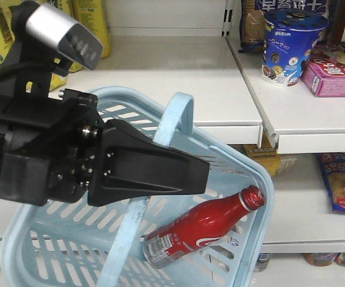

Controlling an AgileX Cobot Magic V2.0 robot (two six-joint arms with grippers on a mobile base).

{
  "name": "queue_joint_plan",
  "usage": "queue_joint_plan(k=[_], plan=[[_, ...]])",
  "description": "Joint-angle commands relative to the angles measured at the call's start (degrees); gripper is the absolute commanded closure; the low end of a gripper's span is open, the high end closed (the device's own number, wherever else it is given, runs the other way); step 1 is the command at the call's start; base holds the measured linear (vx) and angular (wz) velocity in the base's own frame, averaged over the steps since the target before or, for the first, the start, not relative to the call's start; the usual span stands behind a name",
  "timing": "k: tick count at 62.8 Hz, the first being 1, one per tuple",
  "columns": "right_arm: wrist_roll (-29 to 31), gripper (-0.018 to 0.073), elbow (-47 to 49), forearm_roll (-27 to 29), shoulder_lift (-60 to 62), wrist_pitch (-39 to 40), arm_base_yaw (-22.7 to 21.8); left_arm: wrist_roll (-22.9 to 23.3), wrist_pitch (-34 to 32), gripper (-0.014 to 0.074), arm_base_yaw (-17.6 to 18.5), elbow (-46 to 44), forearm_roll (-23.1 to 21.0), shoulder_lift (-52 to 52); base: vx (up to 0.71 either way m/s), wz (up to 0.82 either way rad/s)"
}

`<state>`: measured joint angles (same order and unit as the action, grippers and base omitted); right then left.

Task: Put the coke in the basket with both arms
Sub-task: 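Withdraw the right gripper from the basket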

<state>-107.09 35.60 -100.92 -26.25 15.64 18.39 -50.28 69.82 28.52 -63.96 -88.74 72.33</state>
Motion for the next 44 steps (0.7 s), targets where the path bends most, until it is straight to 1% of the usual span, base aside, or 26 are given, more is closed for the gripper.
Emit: queue_joint_plan(k=[1, 7, 15, 21, 44], plan=[[0.07, 0.0564, -5.96, -1.14, 4.28, -5.28, -0.07, -2.69, 1.70, 0.0603, -0.09, -2.08, -7.33, -2.01, 0.00, 0.00], [-0.15, 0.0564, -14.04, -1.04, 10.13, -7.83, -0.07, -2.80, 1.65, 0.0603, -0.09, -2.08, -7.28, -2.01, 0.00, 0.00], [-1.70, 0.0564, -19.39, -1.04, 16.02, -8.45, -0.07, -2.80, 1.60, 0.0603, -0.09, -2.08, -7.22, -2.01, 0.00, 0.00], [-2.51, 0.0564, -20.77, -1.04, 17.99, -7.77, -0.07, -2.75, 1.36, 0.0603, -0.09, -2.08, -6.97, -2.01, 0.00, 0.00], [-2.46, 0.0564, -20.88, -1.10, 18.26, -6.96, -0.07, -2.75, 1.56, 0.0603, -0.09, -2.08, -7.05, -2.01, 0.00, 0.00]])
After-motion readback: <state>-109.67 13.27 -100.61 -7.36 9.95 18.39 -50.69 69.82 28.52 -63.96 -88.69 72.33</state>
